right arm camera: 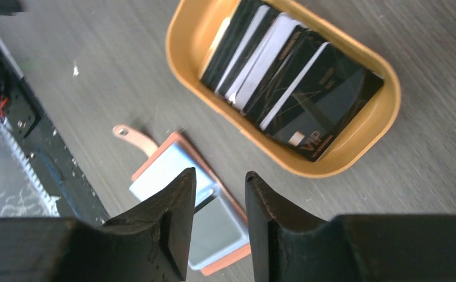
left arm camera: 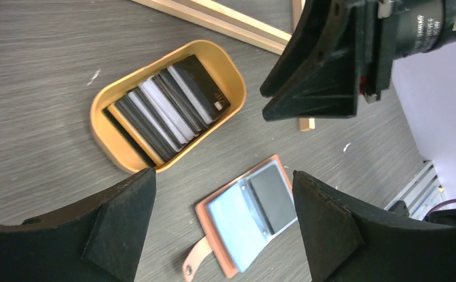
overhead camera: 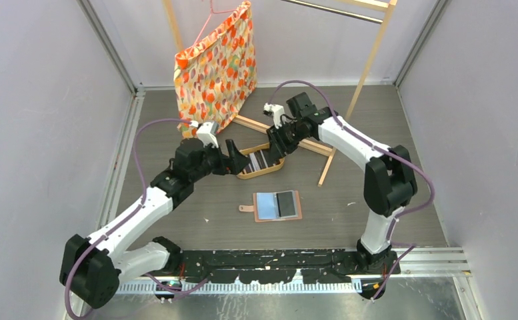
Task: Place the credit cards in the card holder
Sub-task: Pick up the credit card from the storage box.
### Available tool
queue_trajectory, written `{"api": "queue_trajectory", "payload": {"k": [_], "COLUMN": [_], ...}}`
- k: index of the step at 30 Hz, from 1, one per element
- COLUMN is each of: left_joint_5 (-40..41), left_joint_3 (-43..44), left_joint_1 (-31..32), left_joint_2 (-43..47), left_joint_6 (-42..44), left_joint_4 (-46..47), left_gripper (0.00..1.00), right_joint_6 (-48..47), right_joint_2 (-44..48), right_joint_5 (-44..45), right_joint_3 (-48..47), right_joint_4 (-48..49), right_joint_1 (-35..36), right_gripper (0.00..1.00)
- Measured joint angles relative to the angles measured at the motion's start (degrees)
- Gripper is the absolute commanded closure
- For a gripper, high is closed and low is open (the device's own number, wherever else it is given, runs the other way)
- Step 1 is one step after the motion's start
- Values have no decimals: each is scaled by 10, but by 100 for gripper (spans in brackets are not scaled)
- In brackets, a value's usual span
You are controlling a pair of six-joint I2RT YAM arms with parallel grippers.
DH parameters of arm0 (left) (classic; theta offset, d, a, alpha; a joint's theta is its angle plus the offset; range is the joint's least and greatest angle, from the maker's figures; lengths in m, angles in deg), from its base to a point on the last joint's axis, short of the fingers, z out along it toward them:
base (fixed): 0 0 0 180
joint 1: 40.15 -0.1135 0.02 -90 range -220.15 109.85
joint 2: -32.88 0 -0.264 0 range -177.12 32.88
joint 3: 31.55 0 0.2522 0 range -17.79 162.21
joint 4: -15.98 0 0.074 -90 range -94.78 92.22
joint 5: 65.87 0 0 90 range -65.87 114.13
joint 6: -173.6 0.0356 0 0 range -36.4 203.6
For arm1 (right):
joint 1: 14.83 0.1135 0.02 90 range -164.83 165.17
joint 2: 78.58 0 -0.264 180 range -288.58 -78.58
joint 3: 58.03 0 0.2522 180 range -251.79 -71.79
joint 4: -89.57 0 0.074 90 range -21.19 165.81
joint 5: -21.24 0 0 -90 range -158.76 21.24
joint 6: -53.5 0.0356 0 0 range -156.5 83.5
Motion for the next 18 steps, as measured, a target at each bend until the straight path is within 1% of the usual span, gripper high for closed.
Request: {"api": "queue_trajectory", "payload": {"k": [2,4,7,9,11,18], "left_joint_5": [-16,-34,-51,-57,-61,-73], "left_joint_3": [19,63,140,172,183,180], "left_joint_1": [-22,-39,-49,-49,-49,-63], "left_joint_2": [3,-4,-22,-32,-40,-53], "left_joint_6": [10,31,79,108,132,155], "left_joint_4": [-36,-89,-152,-172,-184,-257], "left_gripper": [11,12,12,13,13,13], "right_joint_6": [17,33,54,71,92,145], "right_joint_2": [-29,-57,-87,-106,-130,-166], "right_joint_5": [15,29,45,54,69,109], "right_joint_3": [-18,-42,-67,-84,-103,-133], "right_joint_4": [4,12,26,30,33,34], "right_joint_1": [0,0,0,0,0,1], "right_gripper": [56,56,54,52,51,48]}}
